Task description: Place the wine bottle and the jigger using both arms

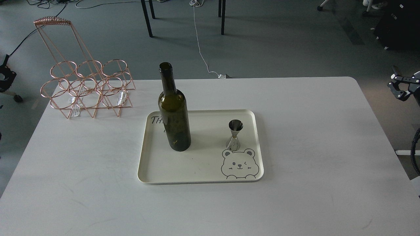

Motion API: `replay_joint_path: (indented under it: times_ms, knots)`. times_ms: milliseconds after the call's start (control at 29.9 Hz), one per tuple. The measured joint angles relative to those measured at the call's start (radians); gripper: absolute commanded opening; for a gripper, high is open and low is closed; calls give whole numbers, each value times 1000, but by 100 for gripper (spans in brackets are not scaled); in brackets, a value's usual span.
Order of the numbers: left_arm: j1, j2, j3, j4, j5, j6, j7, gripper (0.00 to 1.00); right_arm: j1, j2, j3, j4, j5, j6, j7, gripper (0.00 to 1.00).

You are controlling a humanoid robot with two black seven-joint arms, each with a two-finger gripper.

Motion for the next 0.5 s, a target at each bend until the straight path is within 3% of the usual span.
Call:
replay_joint_path:
  times_ms: [167,368,502]
  knots:
    - [0,0,1,-1,2,0,-5,99,61,-62,2,176,-199,-48,0,99]
    - [-1,0,2,-3,3,0,-1,99,111,-122,2,462,-634,-279,0,99]
    - [-6,0,0,-7,3,0,1,99,109,-116,-8,601,-1039,-412,0,99]
